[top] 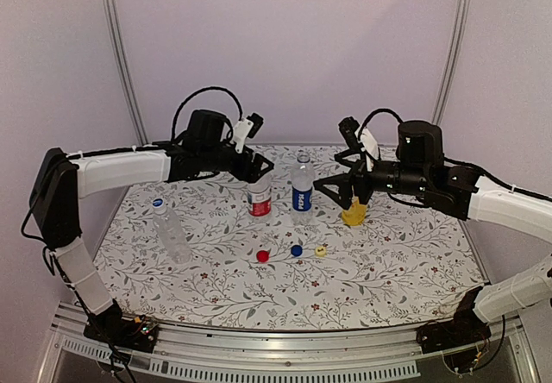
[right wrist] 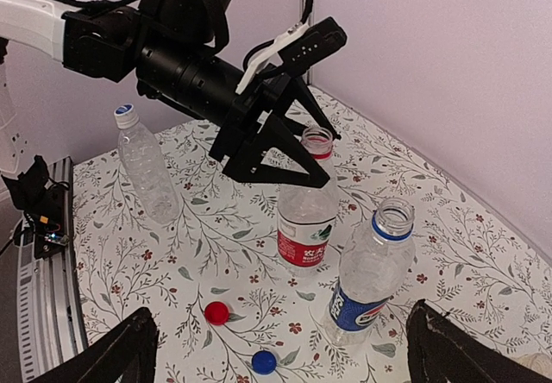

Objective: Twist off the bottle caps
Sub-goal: Place the bottle without the bottle cap at the center of the board, then pick up the plastic bottle from the corner of the board.

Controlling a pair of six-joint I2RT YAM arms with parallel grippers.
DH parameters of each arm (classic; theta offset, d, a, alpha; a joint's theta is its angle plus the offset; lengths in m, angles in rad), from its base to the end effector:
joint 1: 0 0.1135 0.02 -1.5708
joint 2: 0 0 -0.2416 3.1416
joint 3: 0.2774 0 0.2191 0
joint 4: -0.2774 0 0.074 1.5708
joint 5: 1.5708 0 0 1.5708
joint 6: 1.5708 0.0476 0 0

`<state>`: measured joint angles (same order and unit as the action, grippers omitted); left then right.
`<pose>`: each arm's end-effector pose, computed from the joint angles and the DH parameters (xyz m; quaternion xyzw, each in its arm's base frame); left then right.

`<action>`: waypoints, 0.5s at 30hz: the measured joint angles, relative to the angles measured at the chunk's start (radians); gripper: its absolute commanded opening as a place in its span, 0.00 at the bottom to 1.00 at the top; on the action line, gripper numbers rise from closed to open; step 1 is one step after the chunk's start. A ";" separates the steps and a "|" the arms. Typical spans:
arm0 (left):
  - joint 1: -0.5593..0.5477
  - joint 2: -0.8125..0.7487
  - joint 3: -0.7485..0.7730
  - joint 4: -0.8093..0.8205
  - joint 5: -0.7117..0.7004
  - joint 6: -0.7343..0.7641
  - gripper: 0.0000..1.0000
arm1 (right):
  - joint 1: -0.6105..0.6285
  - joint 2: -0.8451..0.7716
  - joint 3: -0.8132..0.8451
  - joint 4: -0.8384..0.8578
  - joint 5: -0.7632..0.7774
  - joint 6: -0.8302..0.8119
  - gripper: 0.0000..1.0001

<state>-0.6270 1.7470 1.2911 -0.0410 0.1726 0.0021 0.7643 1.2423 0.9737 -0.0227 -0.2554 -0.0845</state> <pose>0.3064 -0.2321 0.2548 0.3068 0.8004 -0.2271 0.4622 0.1910 0.1998 0.3096 -0.3969 0.6938 0.2937 0.5242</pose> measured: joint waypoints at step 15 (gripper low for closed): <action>0.002 -0.190 -0.005 -0.112 -0.029 -0.060 1.00 | -0.008 0.000 0.000 -0.002 0.031 0.023 0.99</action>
<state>-0.6250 1.5566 1.2865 -0.1532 0.1440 -0.0578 0.7559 1.2427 0.9741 -0.0242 -0.2245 -0.0616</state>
